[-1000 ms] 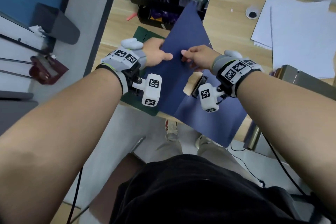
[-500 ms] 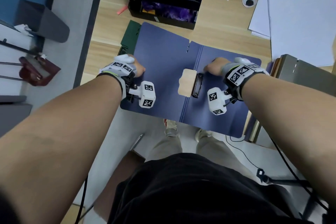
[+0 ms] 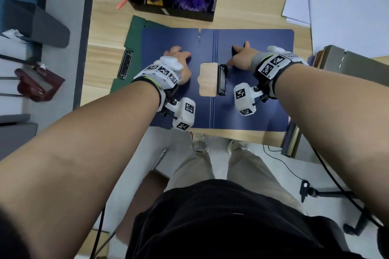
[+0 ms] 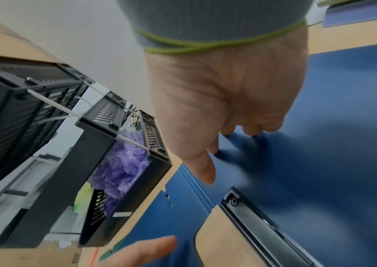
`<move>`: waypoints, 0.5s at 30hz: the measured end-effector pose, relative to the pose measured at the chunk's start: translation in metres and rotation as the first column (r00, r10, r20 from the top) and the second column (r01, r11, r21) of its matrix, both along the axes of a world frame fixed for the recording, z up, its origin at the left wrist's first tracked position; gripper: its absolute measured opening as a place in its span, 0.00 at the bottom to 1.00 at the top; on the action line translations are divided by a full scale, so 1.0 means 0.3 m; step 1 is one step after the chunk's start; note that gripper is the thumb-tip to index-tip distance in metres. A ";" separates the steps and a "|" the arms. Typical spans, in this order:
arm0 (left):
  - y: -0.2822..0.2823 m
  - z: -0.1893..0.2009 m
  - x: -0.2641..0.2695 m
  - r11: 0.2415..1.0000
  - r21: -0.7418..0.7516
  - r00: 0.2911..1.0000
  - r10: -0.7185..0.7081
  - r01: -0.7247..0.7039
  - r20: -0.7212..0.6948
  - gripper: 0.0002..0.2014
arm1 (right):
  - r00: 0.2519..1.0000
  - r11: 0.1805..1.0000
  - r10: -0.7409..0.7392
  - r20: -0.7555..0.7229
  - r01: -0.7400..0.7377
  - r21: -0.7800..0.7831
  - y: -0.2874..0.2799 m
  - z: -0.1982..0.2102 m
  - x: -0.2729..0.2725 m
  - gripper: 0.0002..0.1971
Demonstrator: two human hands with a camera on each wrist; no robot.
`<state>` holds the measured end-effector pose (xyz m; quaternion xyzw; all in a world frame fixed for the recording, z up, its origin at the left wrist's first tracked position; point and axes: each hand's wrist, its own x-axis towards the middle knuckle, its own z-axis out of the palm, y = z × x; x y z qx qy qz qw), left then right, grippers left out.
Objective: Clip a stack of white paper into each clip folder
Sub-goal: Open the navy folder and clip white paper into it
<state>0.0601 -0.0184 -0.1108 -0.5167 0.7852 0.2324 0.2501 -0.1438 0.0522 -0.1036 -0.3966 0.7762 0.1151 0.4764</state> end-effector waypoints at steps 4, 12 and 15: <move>0.016 -0.008 -0.083 0.995 0.053 0.996 -0.086 0.087 -0.031 0.24 | 0.988 0.990 -0.122 0.091 0.128 -0.062 0.005 0.009 -0.042 0.31; 0.016 0.053 -0.354 0.995 0.096 0.985 -0.008 0.025 -0.172 0.14 | 0.876 0.839 -0.468 0.117 0.482 -0.252 0.065 0.106 -0.328 0.29; 0.022 0.053 -0.492 0.984 0.175 0.972 0.070 -0.031 -0.224 0.15 | 0.842 0.788 -0.530 0.100 0.533 -0.308 0.094 0.128 -0.466 0.27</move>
